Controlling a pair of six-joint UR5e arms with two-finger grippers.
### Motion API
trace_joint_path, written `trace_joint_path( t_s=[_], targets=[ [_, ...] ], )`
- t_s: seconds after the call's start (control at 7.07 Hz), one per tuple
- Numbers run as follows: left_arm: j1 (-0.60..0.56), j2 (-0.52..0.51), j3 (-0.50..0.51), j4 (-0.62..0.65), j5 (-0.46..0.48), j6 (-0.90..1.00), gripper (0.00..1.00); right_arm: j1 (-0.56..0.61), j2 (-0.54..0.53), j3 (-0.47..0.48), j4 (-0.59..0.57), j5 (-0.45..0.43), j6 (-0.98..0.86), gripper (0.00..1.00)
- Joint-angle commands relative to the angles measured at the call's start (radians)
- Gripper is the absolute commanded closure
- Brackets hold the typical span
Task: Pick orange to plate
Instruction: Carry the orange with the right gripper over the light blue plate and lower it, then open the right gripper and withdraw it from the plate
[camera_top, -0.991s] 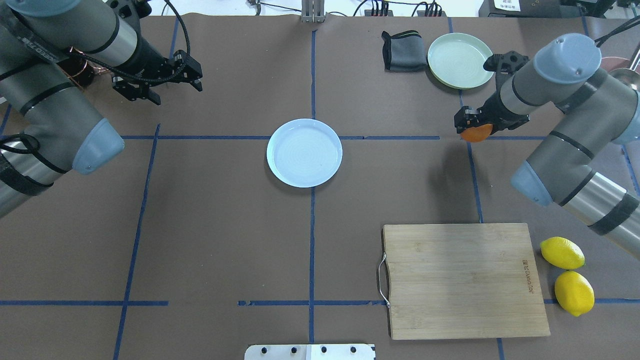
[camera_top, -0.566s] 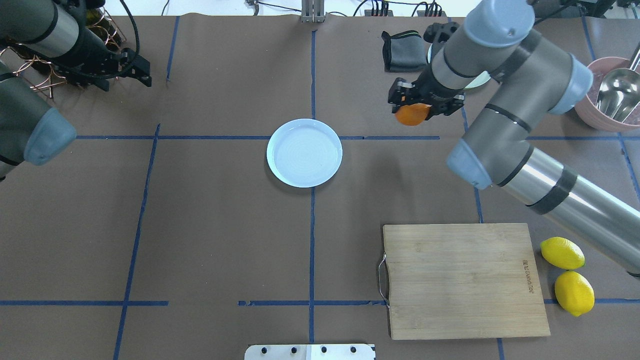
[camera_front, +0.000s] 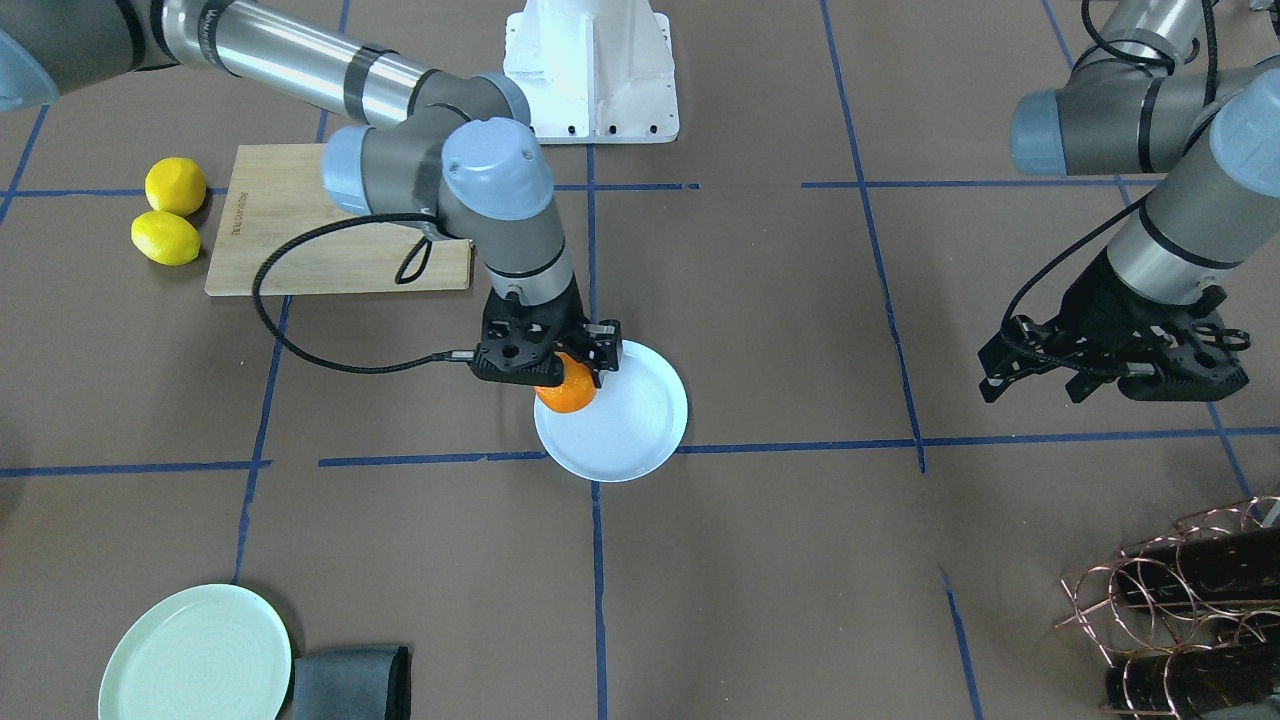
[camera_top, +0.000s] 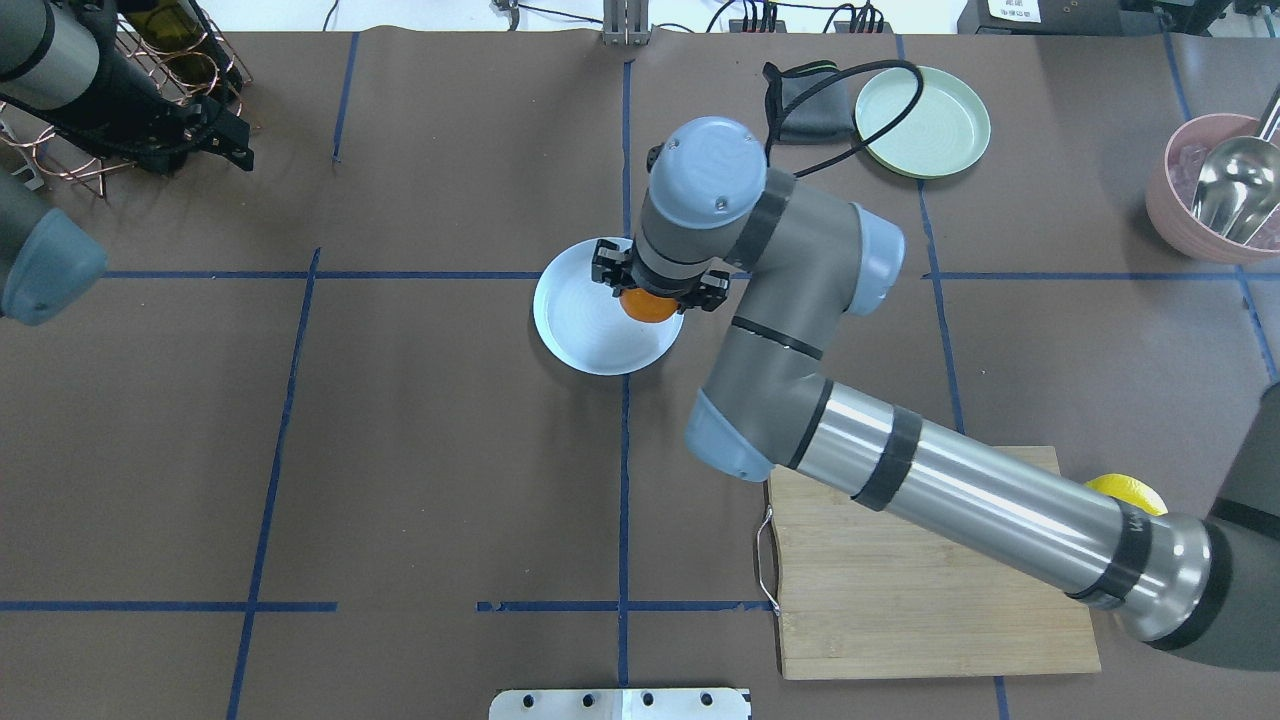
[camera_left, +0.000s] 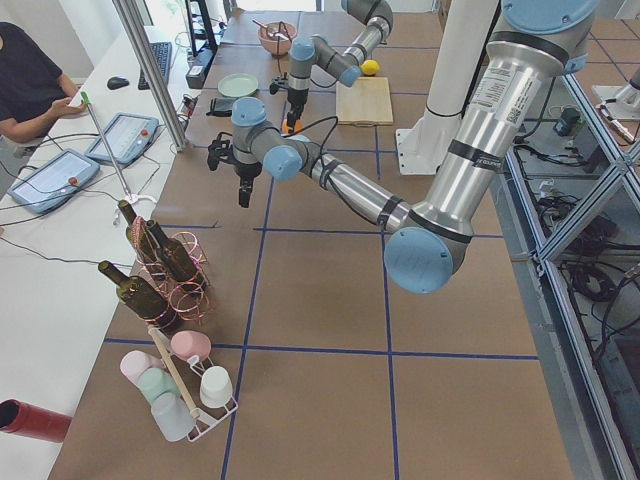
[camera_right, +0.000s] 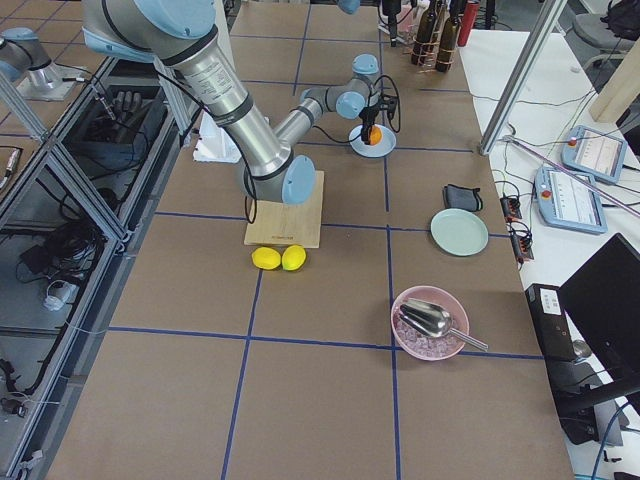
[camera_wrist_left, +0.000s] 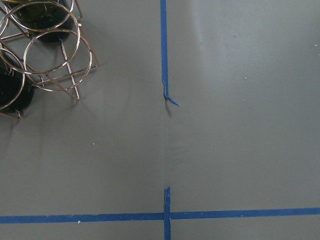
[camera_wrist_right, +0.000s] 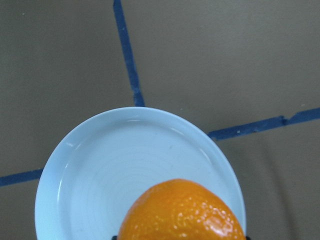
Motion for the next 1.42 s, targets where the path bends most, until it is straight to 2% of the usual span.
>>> trace_joint_path(
  t_s=[0.0, 0.14, 0.28, 0.42, 0.57, 0.71, 0.85, 0.99, 1.13, 1.27],
  targets=[
    [-0.001, 0.002, 0.000, 0.001, 0.000, 0.001, 0.00, -0.035, 0.071, -0.147, 0.068, -0.032, 0.011, 1.00],
    [-0.001, 0.002, 0.001, 0.001, 0.000, 0.001, 0.00, -0.040, 0.074, -0.155, 0.070, -0.032, 0.011, 1.00],
    [-0.003, 0.002, 0.000, 0.001, -0.002, 0.001, 0.00, -0.039, 0.083, -0.155, 0.070, -0.032, 0.010, 0.55],
    [-0.001, 0.002, 0.000, -0.001, 0.000, 0.001, 0.00, -0.029, 0.102, -0.154, 0.070, -0.032, 0.011, 0.01],
    [-0.001, 0.000, 0.001, -0.001, 0.000, 0.001, 0.00, 0.001, 0.129, -0.149, 0.063, -0.009, 0.013, 0.00],
    [-0.001, 0.000, 0.001, -0.001, 0.000, 0.001, 0.00, 0.044, 0.136, -0.143, 0.040, 0.060, 0.008, 0.00],
    [0.000, 0.002, 0.001, -0.006, 0.002, 0.001, 0.00, 0.079, 0.133, -0.126, -0.017, 0.086, -0.015, 0.00],
    [-0.001, 0.002, -0.003, -0.015, 0.000, 0.002, 0.00, 0.134, 0.121, -0.067, -0.162, 0.105, -0.114, 0.00],
    [0.008, 0.037, -0.008, -0.048, 0.009, 0.060, 0.00, 0.199, 0.066, 0.034, -0.341, 0.123, -0.292, 0.00],
    [0.007, 0.061, 0.003, -0.049, 0.003, 0.082, 0.00, 0.293, -0.052, 0.166, -0.432, 0.140, -0.501, 0.00]
  ],
)
